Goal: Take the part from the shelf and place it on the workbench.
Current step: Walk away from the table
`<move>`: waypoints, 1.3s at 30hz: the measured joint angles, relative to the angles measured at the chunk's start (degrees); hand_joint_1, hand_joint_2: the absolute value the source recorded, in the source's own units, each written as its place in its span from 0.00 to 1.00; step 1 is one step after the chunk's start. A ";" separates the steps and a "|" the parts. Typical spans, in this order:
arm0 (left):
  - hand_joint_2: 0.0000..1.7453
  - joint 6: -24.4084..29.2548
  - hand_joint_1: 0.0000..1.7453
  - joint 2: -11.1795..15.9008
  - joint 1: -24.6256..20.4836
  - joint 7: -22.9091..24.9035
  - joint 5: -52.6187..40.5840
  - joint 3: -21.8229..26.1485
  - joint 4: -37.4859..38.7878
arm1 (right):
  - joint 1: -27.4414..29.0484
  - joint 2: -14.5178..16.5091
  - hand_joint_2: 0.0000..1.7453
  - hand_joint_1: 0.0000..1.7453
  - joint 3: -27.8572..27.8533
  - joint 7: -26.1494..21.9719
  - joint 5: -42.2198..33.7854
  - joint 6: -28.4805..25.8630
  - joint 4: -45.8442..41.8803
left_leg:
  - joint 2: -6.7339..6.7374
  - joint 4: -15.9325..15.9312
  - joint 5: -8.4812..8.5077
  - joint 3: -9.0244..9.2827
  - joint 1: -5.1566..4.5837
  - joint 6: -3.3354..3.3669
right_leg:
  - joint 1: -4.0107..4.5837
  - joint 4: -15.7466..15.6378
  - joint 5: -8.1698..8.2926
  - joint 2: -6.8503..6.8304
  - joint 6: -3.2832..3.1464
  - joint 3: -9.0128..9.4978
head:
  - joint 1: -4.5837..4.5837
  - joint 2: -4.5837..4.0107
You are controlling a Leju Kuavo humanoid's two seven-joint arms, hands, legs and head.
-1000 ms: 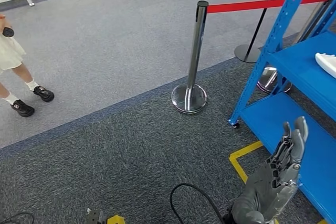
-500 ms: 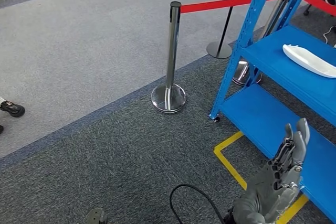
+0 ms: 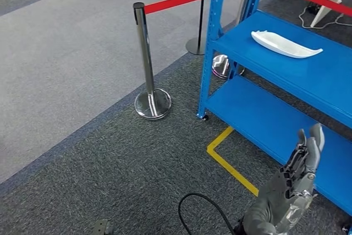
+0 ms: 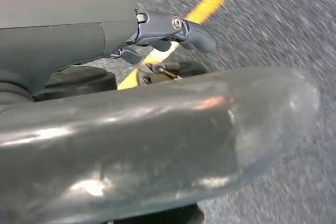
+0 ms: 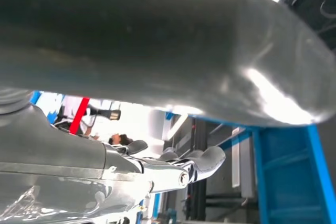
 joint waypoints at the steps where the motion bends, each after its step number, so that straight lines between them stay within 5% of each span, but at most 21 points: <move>1: 0.00 0.00 0.00 -0.01 0.01 0.00 0.01 0.00 0.00 | -0.01 0.01 0.00 0.00 0.00 0.00 0.02 0.00 0.01 | -1.27 3.91 -1.96 -1.86 0.01 -0.13 | -0.05 0.00 0.04 0.57 -0.10 -0.06 | -0.13 0.00; 3: 0.00 0.00 0.00 0.03 0.10 0.00 0.03 0.01 0.00 | 0.00 0.01 0.00 0.00 0.00 0.00 0.02 0.00 0.03 | -2.19 11.09 -4.39 -5.65 0.01 -0.19 | -0.08 0.00 0.11 1.94 -0.21 -0.14 | -0.26 0.00; 4: 0.00 0.00 0.00 0.05 0.14 0.00 0.05 0.01 0.00 | 0.00 0.01 0.00 0.00 0.00 0.00 0.02 0.00 0.04 | -2.33 12.15 -3.94 -6.45 0.02 -0.15 | -0.09 0.01 0.14 2.72 -0.20 -0.14 | -0.28 0.00; 6: 0.00 0.00 0.00 0.08 0.13 0.00 0.07 0.02 0.00 | -0.02 0.01 0.00 0.00 0.00 0.00 0.02 0.00 0.06 | -3.10 7.61 -0.06 -4.78 0.13 -0.03 | -0.23 0.02 0.24 4.33 -0.02 -0.07 | -0.31 0.01; 8: 0.00 0.00 0.00 0.06 0.07 0.00 0.07 0.02 0.00 | -0.08 0.01 0.00 0.00 0.01 0.00 0.02 0.00 0.07 | -5.67 -0.21 3.52 -1.36 0.57 -0.04 | -0.29 0.20 0.33 5.83 0.44 -0.24 | -0.44 0.01; 10: 0.00 0.00 0.00 0.03 -0.01 0.00 0.07 0.02 0.00 | -0.14 0.01 0.00 0.00 0.02 0.00 0.02 0.00 0.09 | -7.34 -3.90 4.24 0.14 0.77 0.21 | -0.30 0.26 0.49 7.08 1.13 -0.73 | -0.59 0.00; 12: 0.00 0.00 0.00 -0.01 -0.09 0.00 0.07 0.02 0.00 | -0.12 0.01 0.00 0.00 0.02 0.00 0.02 0.00 0.09 | -6.42 -4.24 4.27 0.18 0.63 0.99 | -0.48 0.03 0.74 7.88 1.85 -1.26 | -0.63 0.00; 14: 0.00 0.00 0.00 -0.04 -0.11 -0.01 0.07 0.02 0.00 | -0.15 0.01 0.00 0.00 0.02 0.01 0.03 0.00 0.09 | -5.09 -4.46 4.49 0.28 0.60 1.90 | -0.41 1.56 -0.37 5.58 2.32 -2.18 | -0.31 0.00; 16: 0.00 0.01 0.00 -0.05 0.04 -0.02 0.07 0.03 0.00 | -0.25 0.01 0.00 0.00 0.02 0.02 0.04 0.00 0.11 | -3.64 -4.56 4.49 0.32 0.43 2.48 | -0.24 7.77 -4.06 1.94 2.56 -4.97 | 0.09 0.00; 18: 0.00 0.02 0.00 0.00 0.25 -0.02 0.08 0.04 0.00 | -0.27 0.01 0.00 0.00 0.02 0.02 0.04 0.00 0.16 | -1.98 -4.54 4.41 0.31 0.23 2.68 | -0.26 15.09 -7.39 0.71 2.71 -8.33 | 0.17 0.00; 19: 0.00 0.02 0.00 0.01 0.28 -0.02 0.09 0.05 0.00 | -0.27 0.01 0.00 0.00 0.02 0.05 0.04 0.00 0.18 | -1.18 -4.52 4.35 0.33 0.17 2.69 | -0.26 16.53 -7.61 0.58 2.71 -8.87 | 0.16 0.00; 20: 0.00 0.02 0.00 0.02 0.26 -0.02 0.09 0.05 0.00 | -0.26 0.01 0.00 0.00 0.02 0.09 0.04 0.00 0.20 | -0.45 -4.52 4.28 0.41 0.14 2.66 | -0.25 15.60 -6.73 0.45 2.67 -8.21 | 0.17 0.00; 24: 0.00 0.02 0.00 0.00 0.19 -0.02 0.13 0.05 0.00 | -0.29 0.01 0.00 0.00 0.05 0.46 0.05 0.00 0.24 | 1.80 -4.41 3.65 1.22 -0.15 1.89 | 0.09 1.69 -1.04 -2.83 1.98 -0.13 | 0.10 0.00; 27: 0.00 0.01 0.00 -0.03 0.10 -0.02 0.21 0.04 0.00 | -0.31 -0.01 0.00 0.00 0.13 0.75 0.08 0.00 0.32 | 3.09 -4.58 3.54 1.57 -0.24 0.93 | 0.38 0.30 -0.67 -2.01 1.15 0.28 | 0.03 0.00; 30: 0.00 0.01 0.00 -0.04 -0.06 -0.02 0.22 0.04 0.00 | -0.42 -0.02 0.00 0.00 0.28 1.04 0.03 0.00 0.43 | 0.63 -1.62 1.15 0.48 0.00 -0.12 | -0.10 -0.14 -0.17 -0.18 0.26 0.32 | -0.13 0.00; 32: 0.00 0.00 0.00 -0.01 -0.03 -0.02 0.22 0.05 0.00 | -0.60 -0.09 0.00 0.00 0.49 1.71 -0.25 0.00 0.67 | -1.74 5.70 -2.57 -3.09 0.09 -0.41 | -0.28 -0.17 -0.01 1.00 -0.05 0.14 | -0.32 0.00; 34: 0.00 0.00 0.00 0.03 0.05 -0.02 0.22 0.06 0.00 | -0.71 -0.24 0.00 0.00 0.60 2.61 -0.90 0.00 1.11 | -2.27 11.48 -4.06 -6.34 0.11 -0.46 | -0.30 -0.17 0.05 2.43 -0.11 -0.01 | -0.38 0.00; 35: 0.00 0.00 0.00 0.04 0.06 -0.02 0.22 0.07 0.00 | -0.74 -0.31 0.00 0.00 0.61 2.92 -1.27 0.00 1.40 | -2.37 11.46 -3.06 -6.62 0.14 -0.44 | -0.34 -0.16 0.09 3.21 -0.08 -0.02 | -0.36 0.00; 37: 0.00 0.00 0.00 0.07 0.02 -0.02 0.21 0.07 0.00 | -0.81 -0.39 0.00 0.00 0.61 3.20 -1.77 0.00 1.93 | -3.40 5.31 1.31 -4.06 0.39 -0.44 | -0.50 -0.15 0.19 4.76 0.17 0.02 | -0.37 0.00; 39: 0.00 0.00 0.00 0.04 -0.03 -0.02 0.20 0.07 0.00 | -0.95 -0.42 0.00 0.00 0.62 3.24 -1.95 0.00 2.28 | -6.34 -1.96 4.12 -0.80 0.91 -0.48 | -0.45 0.02 0.28 6.17 0.73 -0.28 | -0.49 0.01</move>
